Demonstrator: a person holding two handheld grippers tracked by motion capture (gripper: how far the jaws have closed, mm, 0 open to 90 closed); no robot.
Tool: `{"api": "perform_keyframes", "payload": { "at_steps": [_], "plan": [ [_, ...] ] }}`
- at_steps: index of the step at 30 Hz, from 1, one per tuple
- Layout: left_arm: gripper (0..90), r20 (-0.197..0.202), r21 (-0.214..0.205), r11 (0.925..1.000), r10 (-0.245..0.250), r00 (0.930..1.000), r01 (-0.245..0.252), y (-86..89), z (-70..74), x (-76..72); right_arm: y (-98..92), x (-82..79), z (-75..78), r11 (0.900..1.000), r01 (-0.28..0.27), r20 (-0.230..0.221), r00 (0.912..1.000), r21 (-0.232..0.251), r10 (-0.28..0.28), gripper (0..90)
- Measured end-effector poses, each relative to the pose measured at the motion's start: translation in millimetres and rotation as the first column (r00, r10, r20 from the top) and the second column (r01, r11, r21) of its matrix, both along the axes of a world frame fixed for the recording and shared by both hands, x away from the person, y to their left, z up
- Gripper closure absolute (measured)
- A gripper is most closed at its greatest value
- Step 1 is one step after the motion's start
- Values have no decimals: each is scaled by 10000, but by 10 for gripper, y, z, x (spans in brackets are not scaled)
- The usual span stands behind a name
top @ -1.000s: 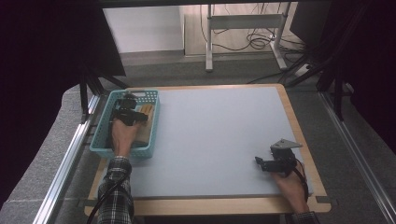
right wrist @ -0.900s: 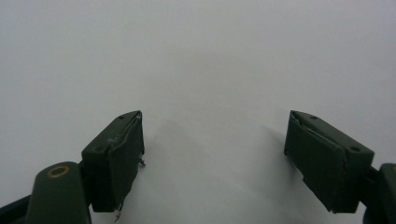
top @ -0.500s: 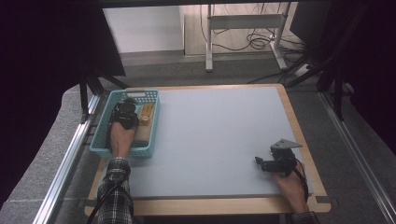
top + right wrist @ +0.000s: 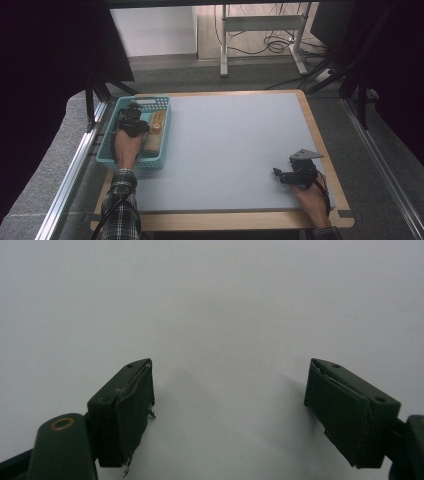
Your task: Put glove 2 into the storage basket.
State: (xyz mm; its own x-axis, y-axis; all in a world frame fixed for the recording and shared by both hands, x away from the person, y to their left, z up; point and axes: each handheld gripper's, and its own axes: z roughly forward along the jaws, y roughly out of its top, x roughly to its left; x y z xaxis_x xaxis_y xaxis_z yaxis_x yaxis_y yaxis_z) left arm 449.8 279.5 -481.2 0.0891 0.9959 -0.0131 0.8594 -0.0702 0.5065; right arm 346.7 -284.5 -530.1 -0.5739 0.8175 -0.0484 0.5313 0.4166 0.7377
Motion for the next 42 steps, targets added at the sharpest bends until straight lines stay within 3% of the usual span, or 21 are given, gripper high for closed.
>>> {"api": "perform_keyframes", "payload": {
  "at_steps": [9,19,28,34,42],
  "plan": [
    [335,857,-803,9967,-67,9963,136,108,153,-117,0,0,0,10000,-3,5,10000,-5,3,192],
    [162,1645,-1607,9834,-578,9847,846,125,284,-290,1,0,0,10000,-1,4,10000,-6,1,192],
    [75,1973,-1756,9731,-1134,9738,1489,78,342,-428,1,0,0,10000,-3,5,10000,-11,3,192],
    [33,2098,-1591,9685,-1566,9651,1918,26,378,-522,1,0,0,10000,-4,7,10000,-15,4,192],
    [6,2551,-1414,9551,-2188,9418,2602,-78,440,-661,1,0,1,10000,-4,6,10000,-21,4,192]
  ]
}}
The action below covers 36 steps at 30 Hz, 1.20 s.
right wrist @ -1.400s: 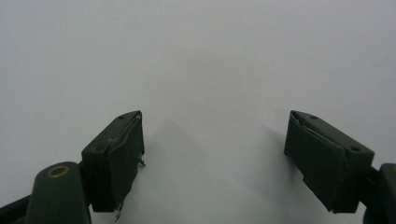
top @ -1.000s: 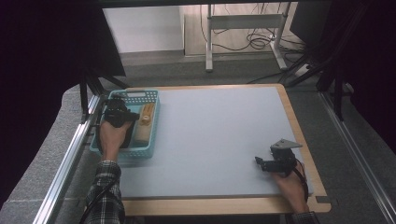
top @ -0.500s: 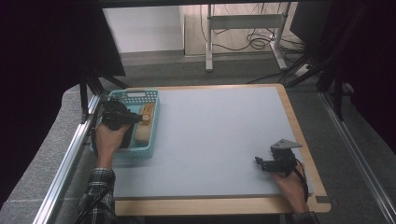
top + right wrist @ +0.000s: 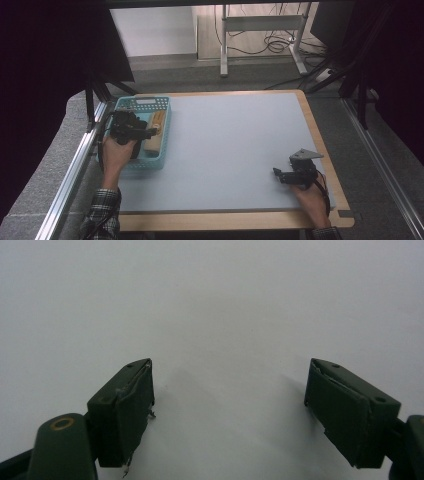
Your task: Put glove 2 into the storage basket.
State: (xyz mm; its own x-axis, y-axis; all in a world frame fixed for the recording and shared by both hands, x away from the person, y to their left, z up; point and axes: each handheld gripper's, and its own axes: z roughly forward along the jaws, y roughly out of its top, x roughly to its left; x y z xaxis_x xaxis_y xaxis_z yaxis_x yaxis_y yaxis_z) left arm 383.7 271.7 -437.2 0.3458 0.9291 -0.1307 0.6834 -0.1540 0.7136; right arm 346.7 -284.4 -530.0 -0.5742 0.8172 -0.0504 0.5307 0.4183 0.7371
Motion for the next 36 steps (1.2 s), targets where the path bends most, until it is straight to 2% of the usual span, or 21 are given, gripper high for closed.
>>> {"api": "perform_keyframes", "payload": {
  "at_steps": [5,12,22,30,36],
  "plan": [
    [2,255,-205,9990,-389,9989,394,-84,48,-75,0,0,1,10000,3,-4,10000,1,-3,192],
    [2,522,-104,9962,-863,9949,869,-256,96,-164,2,1,2,10000,2,-4,10000,-1,-2,191],
    [4,625,40,9890,-1476,9871,1476,-541,27,-232,1,1,2,10000,-3,5,10000,-18,3,191],
    [4,688,79,9787,-2052,9763,2051,-794,-39,-265,1,1,2,10000,1,0,10000,-14,-1,190],
    [4,903,-26,9680,-2497,9641,2509,-995,-47,-317,1,1,2,10000,-1,-3,10000,-18,1,190]
  ]
}}
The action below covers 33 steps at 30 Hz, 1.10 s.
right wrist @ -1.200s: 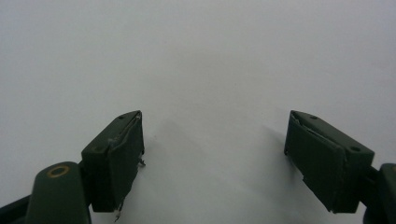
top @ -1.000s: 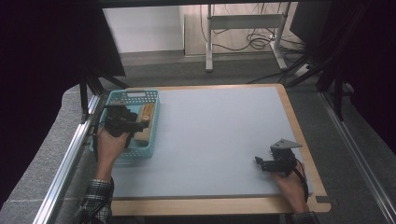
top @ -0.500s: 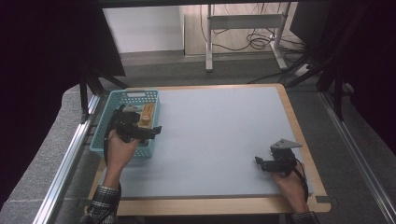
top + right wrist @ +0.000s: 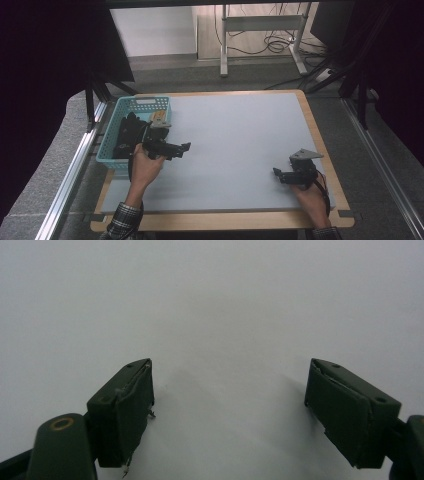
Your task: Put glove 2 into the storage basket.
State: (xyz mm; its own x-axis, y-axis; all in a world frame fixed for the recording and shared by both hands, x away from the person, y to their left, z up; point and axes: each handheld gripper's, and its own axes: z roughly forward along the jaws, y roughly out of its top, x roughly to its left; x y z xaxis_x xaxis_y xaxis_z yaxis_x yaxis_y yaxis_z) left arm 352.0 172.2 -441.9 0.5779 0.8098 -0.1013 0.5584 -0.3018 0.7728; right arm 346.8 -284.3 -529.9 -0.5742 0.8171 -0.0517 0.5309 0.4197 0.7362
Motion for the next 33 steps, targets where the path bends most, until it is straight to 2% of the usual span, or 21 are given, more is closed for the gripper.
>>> {"api": "perform_keyframes", "payload": {
  "at_steps": [7,16,21,27,33],
  "plan": [
    [2,104,-76,9987,-512,9986,512,-195,-65,-81,1,0,-1,10000,5,11,10000,5,-5,190],
    [0,96,-258,9955,-914,9958,916,-329,-259,-185,1,0,0,10000,11,3,10000,9,-11,190],
    [0,49,-163,9948,-1006,9949,1007,-362,-377,-247,1,0,0,10000,11,9,10000,-7,-11,189],
    [0,-153,291,9939,-1059,9943,1064,-386,-557,-312,2,0,-1,10000,19,20,10000,-15,-19,188],
    [0,-369,539,9929,-1039,9939,1058,-381,-741,-366,3,-1,0,10000,33,15,10000,-22,-33,186]
  ]
}}
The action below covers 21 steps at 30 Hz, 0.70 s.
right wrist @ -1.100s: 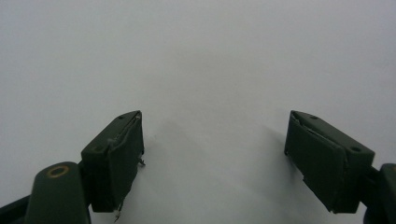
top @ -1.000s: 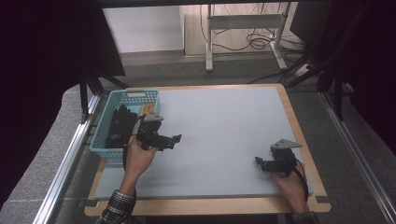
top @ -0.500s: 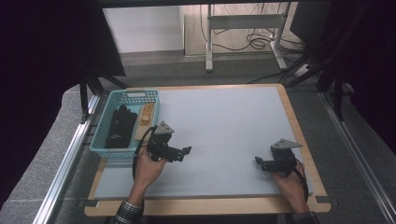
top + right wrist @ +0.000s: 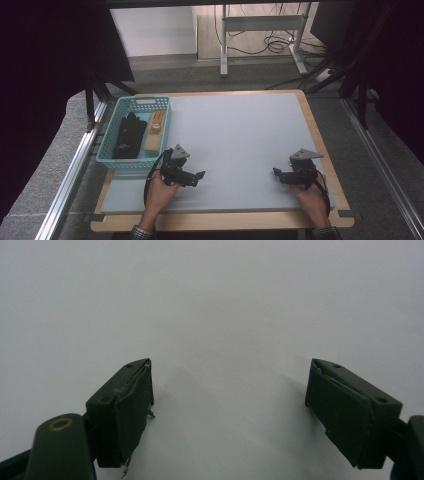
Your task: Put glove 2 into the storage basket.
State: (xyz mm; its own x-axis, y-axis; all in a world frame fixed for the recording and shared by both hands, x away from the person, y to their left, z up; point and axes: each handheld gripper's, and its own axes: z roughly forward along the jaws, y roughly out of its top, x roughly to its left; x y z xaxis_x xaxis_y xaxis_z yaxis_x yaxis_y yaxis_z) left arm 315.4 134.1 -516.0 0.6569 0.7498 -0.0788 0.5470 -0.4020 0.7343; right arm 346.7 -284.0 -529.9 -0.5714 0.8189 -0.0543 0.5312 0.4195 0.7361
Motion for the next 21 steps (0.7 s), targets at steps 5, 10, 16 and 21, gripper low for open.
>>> {"api": "perform_keyframes", "payload": {
  "at_steps": [5,10,16,21],
  "plan": [
    [0,-104,133,9999,52,9999,-51,21,-102,-44,0,1,0,10000,2,2,10000,-4,-2,185],
    [0,-254,420,9991,106,9996,-95,23,-214,-84,0,1,-1,10000,5,2,10000,-5,-5,184],
    [0,-293,728,9973,69,9995,-48,22,-326,-103,1,2,-1,10000,11,2,10000,-9,-11,183],
    [0,-295,715,9974,132,9995,-110,19,-331,-111,1,1,-2,10000,20,-5,10000,-5,-20,182]
  ]
}}
